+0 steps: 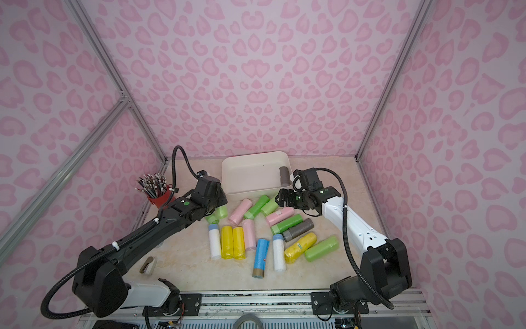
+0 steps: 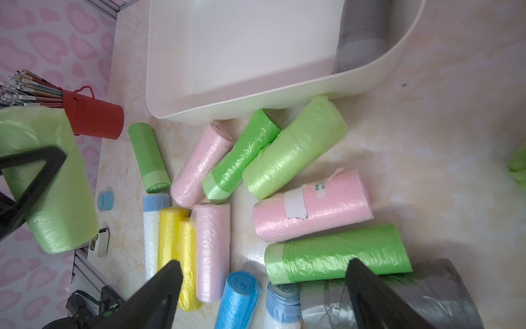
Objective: Put the roll of trash bags into the storage box
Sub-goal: Pick up the roll of trash bags from the center of the board, then place the roll of trash bags in the storage box.
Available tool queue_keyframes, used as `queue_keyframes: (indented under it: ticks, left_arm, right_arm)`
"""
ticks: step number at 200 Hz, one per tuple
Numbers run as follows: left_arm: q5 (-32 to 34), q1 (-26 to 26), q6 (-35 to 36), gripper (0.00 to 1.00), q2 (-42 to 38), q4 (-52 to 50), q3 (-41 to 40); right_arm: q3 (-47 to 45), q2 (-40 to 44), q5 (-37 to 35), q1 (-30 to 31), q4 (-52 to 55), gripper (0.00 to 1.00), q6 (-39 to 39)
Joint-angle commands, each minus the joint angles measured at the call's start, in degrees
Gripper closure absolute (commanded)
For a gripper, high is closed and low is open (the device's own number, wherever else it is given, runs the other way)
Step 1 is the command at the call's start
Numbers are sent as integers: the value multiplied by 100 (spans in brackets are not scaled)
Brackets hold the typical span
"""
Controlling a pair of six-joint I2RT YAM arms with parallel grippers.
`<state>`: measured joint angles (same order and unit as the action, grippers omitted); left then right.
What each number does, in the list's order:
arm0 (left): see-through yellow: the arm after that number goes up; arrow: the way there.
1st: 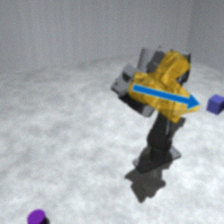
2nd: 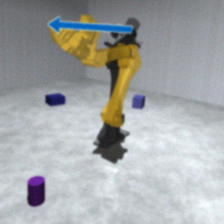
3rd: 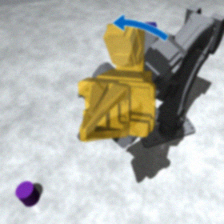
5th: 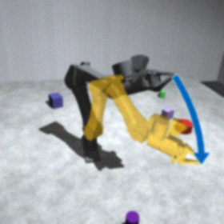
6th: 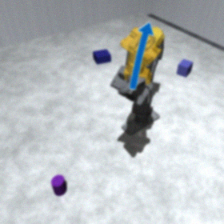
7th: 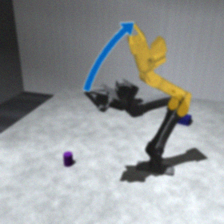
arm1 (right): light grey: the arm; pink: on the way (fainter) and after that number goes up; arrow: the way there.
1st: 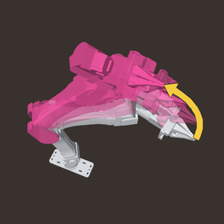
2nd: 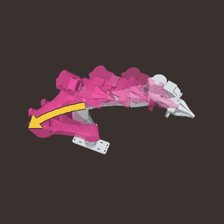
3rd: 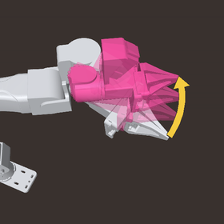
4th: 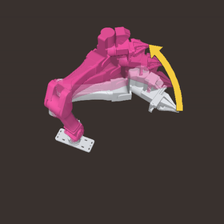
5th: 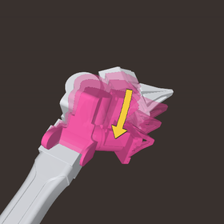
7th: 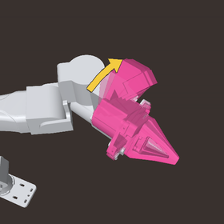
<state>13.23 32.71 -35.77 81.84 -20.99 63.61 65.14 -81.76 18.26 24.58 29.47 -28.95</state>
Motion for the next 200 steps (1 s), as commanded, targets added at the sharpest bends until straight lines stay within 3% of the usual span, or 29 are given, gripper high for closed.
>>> queue_keyframes:
  ticks: [1, 85, 120, 161, 200]
  left_arm:
    - [-392, 29, 340, 75, 580, 590, 608]
    - [-1064, 198, 767, 80, 3350, 924, 3820]
    - [-1478, 275, 747, 81, 4844, 473, 5838]
    - [-1359, 325, 709, 82, 6625, -497, 8510]
    - [-1777, 166, 462, 83, 7193, -197, 8782]
  right_arm:
    - [-117, 99, 48, -6, -110, 8, -88]
    - [-608, 775, -892, -32, 282, 8, -9]
    - [-647, 829, -1331, -32, 620, 8, 180]
    - [-714, 1074, -1570, -55, 861, 8, 174]
    - [-713, 1021, -1790, -67, 1147, 8, 144]
